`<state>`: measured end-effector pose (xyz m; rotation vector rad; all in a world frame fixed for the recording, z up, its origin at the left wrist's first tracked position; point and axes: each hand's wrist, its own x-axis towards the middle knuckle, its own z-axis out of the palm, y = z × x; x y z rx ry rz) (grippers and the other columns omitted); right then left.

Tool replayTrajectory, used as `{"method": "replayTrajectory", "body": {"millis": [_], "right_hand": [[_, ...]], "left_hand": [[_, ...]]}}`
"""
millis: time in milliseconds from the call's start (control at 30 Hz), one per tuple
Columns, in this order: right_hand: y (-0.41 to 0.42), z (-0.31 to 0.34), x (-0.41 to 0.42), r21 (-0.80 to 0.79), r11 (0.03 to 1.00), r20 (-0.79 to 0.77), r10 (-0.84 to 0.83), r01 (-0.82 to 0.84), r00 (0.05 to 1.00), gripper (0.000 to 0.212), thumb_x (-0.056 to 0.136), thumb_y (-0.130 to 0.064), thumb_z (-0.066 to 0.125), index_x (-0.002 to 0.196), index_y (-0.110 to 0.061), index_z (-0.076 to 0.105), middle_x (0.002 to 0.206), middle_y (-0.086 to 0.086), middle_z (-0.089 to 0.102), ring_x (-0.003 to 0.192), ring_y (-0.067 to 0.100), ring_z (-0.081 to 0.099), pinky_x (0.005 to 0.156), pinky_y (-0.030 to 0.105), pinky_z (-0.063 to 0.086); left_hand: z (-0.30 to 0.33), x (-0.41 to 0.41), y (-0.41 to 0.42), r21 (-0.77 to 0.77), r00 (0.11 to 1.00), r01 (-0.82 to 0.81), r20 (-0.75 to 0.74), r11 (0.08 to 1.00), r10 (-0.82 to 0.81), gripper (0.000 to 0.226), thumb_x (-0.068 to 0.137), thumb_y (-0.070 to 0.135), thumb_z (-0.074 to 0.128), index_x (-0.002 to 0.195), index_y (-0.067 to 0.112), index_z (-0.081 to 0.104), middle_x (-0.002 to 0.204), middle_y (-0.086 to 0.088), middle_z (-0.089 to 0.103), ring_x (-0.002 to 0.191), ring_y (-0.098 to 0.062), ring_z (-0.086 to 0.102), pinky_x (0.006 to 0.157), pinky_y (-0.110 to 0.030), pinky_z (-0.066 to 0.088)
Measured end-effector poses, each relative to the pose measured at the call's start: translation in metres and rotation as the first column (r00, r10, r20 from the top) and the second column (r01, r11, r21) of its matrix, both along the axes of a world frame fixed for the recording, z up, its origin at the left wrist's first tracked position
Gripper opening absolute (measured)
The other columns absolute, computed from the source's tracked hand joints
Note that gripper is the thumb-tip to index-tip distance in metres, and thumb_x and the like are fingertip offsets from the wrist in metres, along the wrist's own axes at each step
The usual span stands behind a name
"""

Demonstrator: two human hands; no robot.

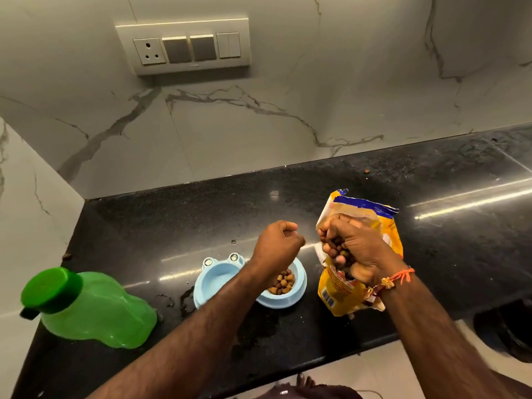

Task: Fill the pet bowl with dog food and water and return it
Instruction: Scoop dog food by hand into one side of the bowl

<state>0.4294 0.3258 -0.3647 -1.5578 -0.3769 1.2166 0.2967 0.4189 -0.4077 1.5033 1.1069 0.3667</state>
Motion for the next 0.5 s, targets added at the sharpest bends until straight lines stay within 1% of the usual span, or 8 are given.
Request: {"method": "replayTrajectory", "body": {"millis": [67, 167, 267, 333, 367, 433, 467, 500], "right_hand": [[0.008, -0.002, -0.013, 0.052, 0.997, -0.055, 0.053, -0.05, 0.997, 0.016, 0.083, 0.0, 0.048, 0.08, -0.01, 0.06, 0.065, 0.008, 0.054, 0.048, 0.013, 0.046, 0.037, 0.017, 0.028], [0.024, -0.021, -0.036, 0.076, 0.993, -0.084, 0.094, -0.088, 0.992, 0.017, 0.083, -0.001, 0.049, 0.076, -0.013, 0.059, 0.067, 0.006, 0.055, 0.049, 0.014, 0.046, 0.037, 0.016, 0.027], [0.043, -0.051, -0.059, 0.078, 0.995, -0.055, 0.059, -0.055, 0.997, 0.023, 0.088, -0.002, 0.051, 0.071, -0.016, 0.058, 0.065, 0.007, 0.053, 0.047, 0.013, 0.045, 0.035, 0.016, 0.028], [0.053, -0.078, -0.069, 0.119, 0.993, 0.057, -0.001, -0.005, 0.998, 0.021, 0.09, -0.005, 0.054, 0.072, -0.015, 0.059, 0.066, 0.009, 0.052, 0.048, 0.015, 0.045, 0.037, 0.018, 0.032], [0.056, -0.091, -0.072, 0.149, 0.989, 0.16, -0.027, 0.003, 0.987, 0.019, 0.09, -0.007, 0.056, 0.073, -0.014, 0.06, 0.066, 0.009, 0.052, 0.051, 0.016, 0.047, 0.039, 0.021, 0.036], [0.058, -0.111, -0.075, 0.186, 0.982, 0.412, -0.037, -0.045, 0.91, 0.012, 0.084, -0.015, 0.059, 0.073, -0.015, 0.06, 0.068, 0.002, 0.057, 0.059, 0.013, 0.051, 0.051, 0.027, 0.045], [0.057, -0.118, -0.075, 0.195, 0.977, 0.512, -0.024, -0.089, 0.859, 0.007, 0.08, -0.017, 0.059, 0.074, -0.017, 0.061, 0.071, -0.002, 0.059, 0.063, 0.008, 0.053, 0.059, 0.026, 0.046], [0.056, -0.123, -0.075, 0.208, 0.968, 0.594, -0.011, -0.141, 0.804, 0.003, 0.076, -0.017, 0.06, 0.074, -0.018, 0.062, 0.076, -0.004, 0.06, 0.067, 0.005, 0.054, 0.063, 0.021, 0.045]], "left_hand": [[-0.004, -0.013, 0.006, -0.025, 0.999, -0.04, -0.017, 0.999, 0.04, 0.041, 0.079, 0.024, 0.065, 0.119, 0.018, 0.068, 0.105, -0.004, 0.074, 0.1, -0.022, 0.072, 0.092, -0.047, 0.061], [-0.017, -0.032, 0.015, -0.087, 0.994, -0.11, -0.036, 0.99, 0.107, 0.022, 0.09, 0.015, 0.063, 0.11, 0.018, 0.07, 0.105, -0.009, 0.075, 0.1, -0.026, 0.072, 0.09, -0.048, 0.06], [-0.031, -0.048, 0.017, -0.164, 0.986, -0.168, -0.025, 0.972, 0.166, 0.016, 0.097, 0.01, 0.057, 0.099, 0.017, 0.071, 0.099, -0.011, 0.073, 0.088, -0.024, 0.069, 0.078, -0.04, 0.058], [-0.041, -0.057, 0.017, -0.233, 0.979, -0.2, -0.001, 0.952, 0.206, 0.016, 0.1, 0.018, 0.055, 0.097, 0.015, 0.07, 0.096, -0.009, 0.072, 0.082, -0.021, 0.068, 0.072, -0.034, 0.055], [-0.045, -0.06, 0.017, -0.263, 0.974, -0.217, 0.009, 0.94, 0.228, 0.018, 0.102, 0.024, 0.054, 0.1, 0.015, 0.07, 0.097, -0.008, 0.072, 0.082, -0.021, 0.067, 0.071, -0.033, 0.055], [-0.05, -0.063, 0.016, -0.315, 0.961, -0.257, 0.016, 0.914, 0.275, 0.025, 0.105, 0.034, 0.053, 0.103, 0.016, 0.07, 0.095, -0.007, 0.073, 0.082, -0.021, 0.067, 0.072, -0.034, 0.057], [-0.051, -0.063, 0.015, -0.328, 0.956, -0.27, 0.02, 0.905, 0.293, 0.029, 0.106, 0.037, 0.05, 0.102, 0.016, 0.07, 0.092, -0.006, 0.073, 0.081, -0.021, 0.067, 0.072, -0.034, 0.057], [-0.053, -0.063, 0.015, -0.335, 0.951, -0.283, 0.023, 0.899, 0.308, 0.033, 0.108, 0.04, 0.047, 0.103, 0.017, 0.07, 0.09, -0.005, 0.073, 0.08, -0.02, 0.068, 0.072, -0.033, 0.057]]}}
